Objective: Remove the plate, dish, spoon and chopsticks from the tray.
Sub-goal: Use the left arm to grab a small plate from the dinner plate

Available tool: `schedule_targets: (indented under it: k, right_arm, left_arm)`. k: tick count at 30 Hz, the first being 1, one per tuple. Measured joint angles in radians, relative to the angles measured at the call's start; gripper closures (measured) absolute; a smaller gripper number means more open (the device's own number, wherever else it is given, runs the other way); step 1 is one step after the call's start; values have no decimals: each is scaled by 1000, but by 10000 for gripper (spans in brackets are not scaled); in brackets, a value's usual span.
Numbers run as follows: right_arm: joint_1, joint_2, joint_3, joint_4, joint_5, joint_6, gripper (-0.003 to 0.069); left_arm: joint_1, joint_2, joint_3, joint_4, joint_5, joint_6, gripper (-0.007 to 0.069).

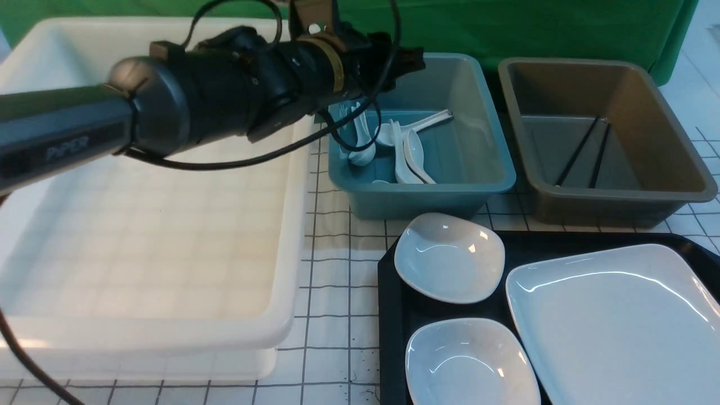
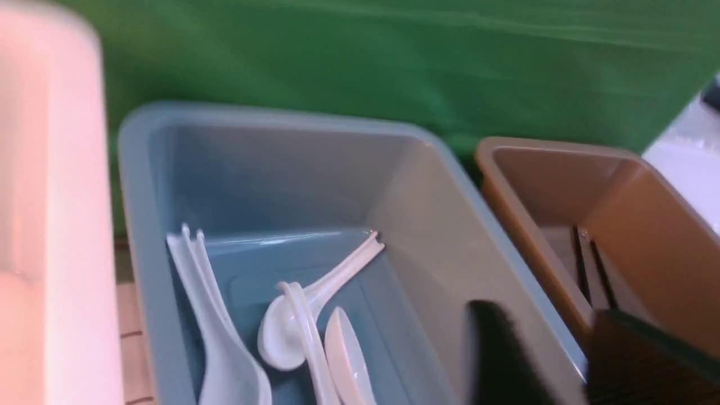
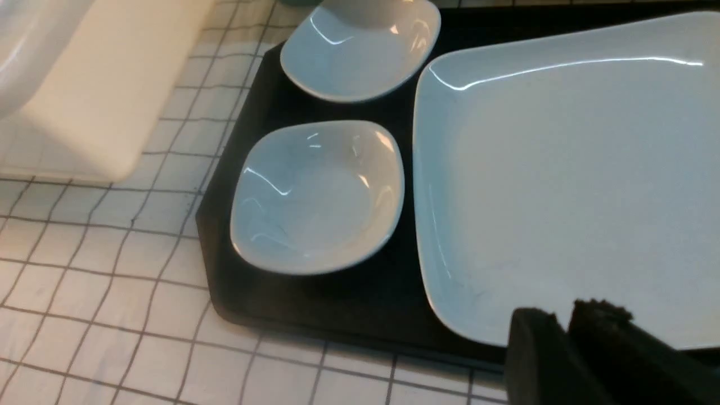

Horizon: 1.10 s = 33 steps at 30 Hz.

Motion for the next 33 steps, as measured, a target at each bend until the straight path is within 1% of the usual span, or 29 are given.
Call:
schedule_targets:
  k: [1, 2, 3, 4, 5, 6, 7, 8, 10, 11, 12, 13, 15, 18, 19, 26, 30, 32, 33]
  right_arm:
    - [0, 0, 0, 2, -2, 0, 523]
    - [0, 0, 0, 4, -2, 0, 523]
    - [0, 0, 0, 4, -2, 0, 523]
    - [0, 1, 0, 6, -2, 1, 523]
    - [0, 2, 0, 7, -2, 1, 523]
    - [0, 6, 0, 7, -2, 1, 523]
    - [0, 7, 0, 7, -2, 1, 523]
    - [0, 10, 0, 8, -2, 1, 523]
    - [0, 10, 0, 8, 0, 1, 523]
    - [0, 10, 0, 8, 3, 1, 523]
    - [0, 10, 0, 8, 3, 1, 523]
    - [0, 10, 0, 9, 7, 1, 523]
    - [0, 10, 0, 10, 14, 1, 523]
    - [0, 10, 0, 10, 14, 1, 523]
    - [0, 10, 0, 10, 14, 0, 523]
    - [0, 10, 0, 10, 4, 0, 523]
    - [0, 10, 0, 10, -7, 0, 523]
    - [0, 10, 0, 10, -24, 0, 519]
    - [0, 10, 0, 10, -27, 0, 519]
  left_arm:
    - [-23, -23, 0, -42, 79, 108, 550]
    - [-42, -40, 0, -91, 133, 200, 579]
    - [-51, -43, 0, -105, 160, 250, 589]
    - [-73, -65, 0, -215, 244, 409, 610]
    - [-86, -75, 0, -287, 300, 541, 619]
    - [-96, -87, 0, -421, 396, 682, 622]
    - [-96, -89, 0, -440, 410, 703, 622]
    - [-100, -96, 0, -596, 523, 861, 622]
    - [-100, -99, 0, -703, 615, 957, 622]
    - [-100, -101, 0, -758, 680, 988, 622]
    - [-100, -101, 0, -765, 700, 1001, 622]
    - [-100, -103, 0, -819, 778, 1046, 622]
    - [-100, -106, 3, -857, 867, 1092, 622]
    - [-100, -109, 20, -902, 935, 1127, 622]
    - [-100, -110, 44, -955, 951, 1152, 622]
    - [-100, -96, 202, -1214, 839, 1220, 617]
    - [-107, -80, 206, -1247, 820, 1243, 589]
    - [-111, -67, 176, -1263, 874, 1236, 543]
    - [-111, -67, 173, -1263, 880, 1236, 538]
